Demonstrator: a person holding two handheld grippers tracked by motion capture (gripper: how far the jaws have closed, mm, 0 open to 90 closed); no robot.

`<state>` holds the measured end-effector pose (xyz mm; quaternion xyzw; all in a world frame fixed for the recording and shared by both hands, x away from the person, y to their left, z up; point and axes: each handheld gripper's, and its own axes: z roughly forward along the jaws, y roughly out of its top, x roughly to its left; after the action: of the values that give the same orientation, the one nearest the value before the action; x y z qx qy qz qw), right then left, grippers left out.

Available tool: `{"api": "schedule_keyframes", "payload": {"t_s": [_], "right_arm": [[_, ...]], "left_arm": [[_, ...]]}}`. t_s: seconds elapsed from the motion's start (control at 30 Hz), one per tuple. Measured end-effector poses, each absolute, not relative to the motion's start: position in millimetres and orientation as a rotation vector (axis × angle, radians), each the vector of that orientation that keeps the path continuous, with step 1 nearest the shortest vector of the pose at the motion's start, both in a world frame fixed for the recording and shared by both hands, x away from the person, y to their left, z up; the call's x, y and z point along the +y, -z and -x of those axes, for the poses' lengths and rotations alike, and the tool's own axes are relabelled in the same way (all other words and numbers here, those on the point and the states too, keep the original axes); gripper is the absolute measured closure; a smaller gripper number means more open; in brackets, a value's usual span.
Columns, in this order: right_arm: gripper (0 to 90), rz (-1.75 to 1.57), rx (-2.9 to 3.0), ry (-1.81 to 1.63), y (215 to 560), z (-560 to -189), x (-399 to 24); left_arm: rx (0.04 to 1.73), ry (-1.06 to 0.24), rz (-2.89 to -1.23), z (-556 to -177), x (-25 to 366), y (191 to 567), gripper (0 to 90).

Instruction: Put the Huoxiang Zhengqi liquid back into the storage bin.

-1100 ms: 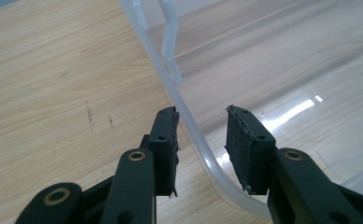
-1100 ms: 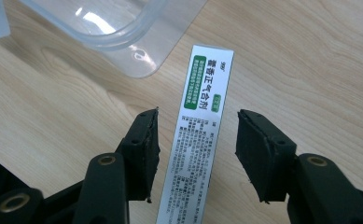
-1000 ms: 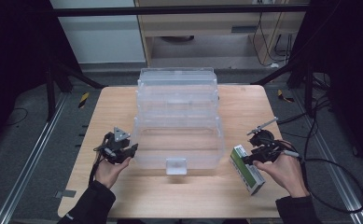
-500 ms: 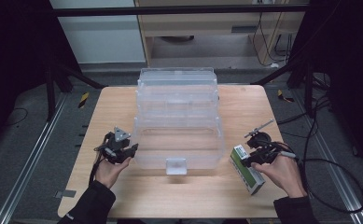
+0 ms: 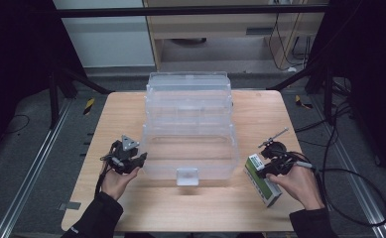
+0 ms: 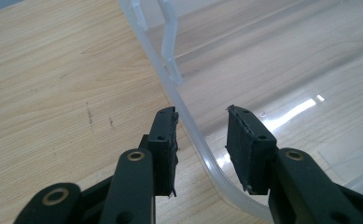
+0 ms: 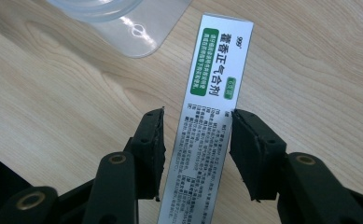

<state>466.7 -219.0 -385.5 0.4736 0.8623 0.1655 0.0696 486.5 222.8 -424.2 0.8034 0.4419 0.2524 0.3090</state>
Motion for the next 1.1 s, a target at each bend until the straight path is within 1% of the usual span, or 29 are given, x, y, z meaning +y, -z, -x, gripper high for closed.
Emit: {"api": "schedule_keyframes", "payload": {"t_s": [0.37,0.83,1.1], "right_arm": [[57.1,-1.455,2.602,-0.451,391,-469,-219],[57.2,-1.473,2.607,-0.422,397,-472,-217],[59.3,-1.500,2.599,-0.386,397,-474,-215]], "left_arm": [[1.168,-0.669,-2.124,-487,222,424,61.9],[1.170,-0.672,-2.125,-487,222,424,61.8],[1.169,-0.672,-2.125,-487,222,424,61.8]]}}
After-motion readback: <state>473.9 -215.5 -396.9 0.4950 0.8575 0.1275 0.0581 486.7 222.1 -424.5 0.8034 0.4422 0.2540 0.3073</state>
